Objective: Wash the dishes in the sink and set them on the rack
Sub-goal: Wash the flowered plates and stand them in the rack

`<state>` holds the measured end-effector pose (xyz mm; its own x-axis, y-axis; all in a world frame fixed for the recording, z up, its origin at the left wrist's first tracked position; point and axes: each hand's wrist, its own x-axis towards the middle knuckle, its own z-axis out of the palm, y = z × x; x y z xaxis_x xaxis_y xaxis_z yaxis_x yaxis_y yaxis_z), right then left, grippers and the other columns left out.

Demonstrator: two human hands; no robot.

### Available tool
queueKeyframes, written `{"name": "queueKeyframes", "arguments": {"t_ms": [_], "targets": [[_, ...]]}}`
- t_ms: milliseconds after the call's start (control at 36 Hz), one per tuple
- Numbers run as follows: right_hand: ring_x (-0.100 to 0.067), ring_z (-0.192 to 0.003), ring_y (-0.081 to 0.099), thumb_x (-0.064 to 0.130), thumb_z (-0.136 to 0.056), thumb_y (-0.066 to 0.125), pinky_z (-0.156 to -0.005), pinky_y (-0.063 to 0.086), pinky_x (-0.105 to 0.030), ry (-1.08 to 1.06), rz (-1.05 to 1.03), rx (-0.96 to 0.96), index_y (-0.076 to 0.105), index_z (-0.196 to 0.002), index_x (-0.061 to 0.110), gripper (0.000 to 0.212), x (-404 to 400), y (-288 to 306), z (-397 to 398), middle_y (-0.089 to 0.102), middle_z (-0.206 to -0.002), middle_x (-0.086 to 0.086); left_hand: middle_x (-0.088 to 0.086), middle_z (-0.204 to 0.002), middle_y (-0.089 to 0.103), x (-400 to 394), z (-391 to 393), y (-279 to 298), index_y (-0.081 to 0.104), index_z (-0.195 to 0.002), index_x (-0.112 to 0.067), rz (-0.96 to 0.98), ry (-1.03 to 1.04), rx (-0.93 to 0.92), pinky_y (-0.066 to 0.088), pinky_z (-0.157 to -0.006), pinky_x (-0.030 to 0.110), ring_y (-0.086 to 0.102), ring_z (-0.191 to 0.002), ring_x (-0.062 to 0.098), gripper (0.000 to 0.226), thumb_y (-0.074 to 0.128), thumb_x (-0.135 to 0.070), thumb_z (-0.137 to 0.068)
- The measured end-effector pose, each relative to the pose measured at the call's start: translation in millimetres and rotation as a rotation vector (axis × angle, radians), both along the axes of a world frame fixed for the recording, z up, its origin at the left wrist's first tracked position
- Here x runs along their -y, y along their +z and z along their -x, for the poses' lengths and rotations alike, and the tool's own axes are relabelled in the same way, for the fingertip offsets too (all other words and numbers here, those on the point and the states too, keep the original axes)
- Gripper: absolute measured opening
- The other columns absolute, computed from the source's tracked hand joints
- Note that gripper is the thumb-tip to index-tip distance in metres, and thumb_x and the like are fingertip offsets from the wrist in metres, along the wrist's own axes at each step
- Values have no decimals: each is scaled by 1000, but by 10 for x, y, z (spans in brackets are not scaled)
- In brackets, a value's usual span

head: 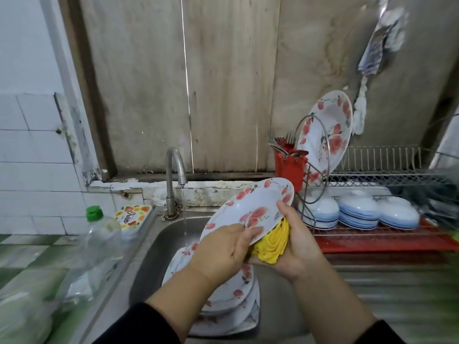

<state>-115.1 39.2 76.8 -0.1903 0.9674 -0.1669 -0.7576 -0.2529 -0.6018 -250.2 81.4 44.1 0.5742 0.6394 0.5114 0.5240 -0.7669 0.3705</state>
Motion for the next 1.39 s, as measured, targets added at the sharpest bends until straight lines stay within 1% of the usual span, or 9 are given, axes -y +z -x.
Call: {"name": "queueKeyframes", "arguments": {"t_ms": [83,167,278,333,444,639,778,1028,1389], "targets": [[-42,-100,64,48,-71,56,-95,37,-65,-18,-49,-45,62,-116,10,60,34,-30,33,67,-112,-23,-8,-86,61,53,59,-82,66,-118,-29,-71,2,157,35,-75,15,54,-87,7,77,5,-66,-91],[-47,-112,55,50,-70,56,-104,20,-71,-69,-68,-40,61,-118,12,62,73,-39,20,65,-115,-23,-22,-108,52,263,39,-165,60,-107,-35,-28,282,720,41,-87,24,51,-99,3,37,26,-47,-98],[-48,-105,55,53,-67,54,-106,15,-71,-85,-81,-33,66,-102,16,52,154,-13,-10,69,-103,-22,3,-94,60,500,-114,-167,57,-102,-14,972,596,1316,47,-68,29,58,-81,18,18,45,-27,-97],[-46,-112,55,56,-66,54,-101,30,-67,-60,-69,-31,66,-107,17,58,229,-23,-17,66,-114,-20,8,-99,62,543,-175,-126,62,-100,-11,1352,477,1319,46,-78,31,57,-93,24,27,45,-32,-97],[-42,-116,55,53,-71,54,-66,58,-50,-30,-98,-84,58,-127,14,68,375,-24,-45,62,-122,-20,-1,-115,55,556,-326,-102,63,-93,-22,1418,298,1189,28,-104,37,45,-107,19,20,45,-32,-94],[-40,-114,58,37,-40,94,-92,46,-58,-31,-235,-182,61,-125,6,97,572,-64,-251,59,-127,-21,-2,-74,54,668,-598,-45,61,-84,-16,1402,172,1415,36,-65,21,42,-65,11,21,44,-18,-96],[-37,-122,53,35,-53,91,-99,43,-53,-32,-317,-213,50,-134,4,96,780,-74,-372,54,-133,-21,17,-119,65,822,-785,23,61,-122,-6,1445,-177,1521,41,-103,46,59,-114,34,40,51,-28,-90],[-34,-122,54,42,-54,89,-107,37,-52,-149,-352,-98,49,-134,8,96,1146,40,-755,57,-132,-18,20,-109,68,966,-1015,174,64,-113,-7,1432,-195,1562,57,-78,48,64,-98,36,34,41,-29,-99],[-26,-111,58,61,-24,87,-100,35,-54,-332,-232,171,54,-132,19,120,1567,101,-1491,67,-119,-7,19,-120,64,1119,-1493,405,61,-124,-9,1479,-269,1482,50,-84,49,59,-111,37,38,42,-32,-100]]}}
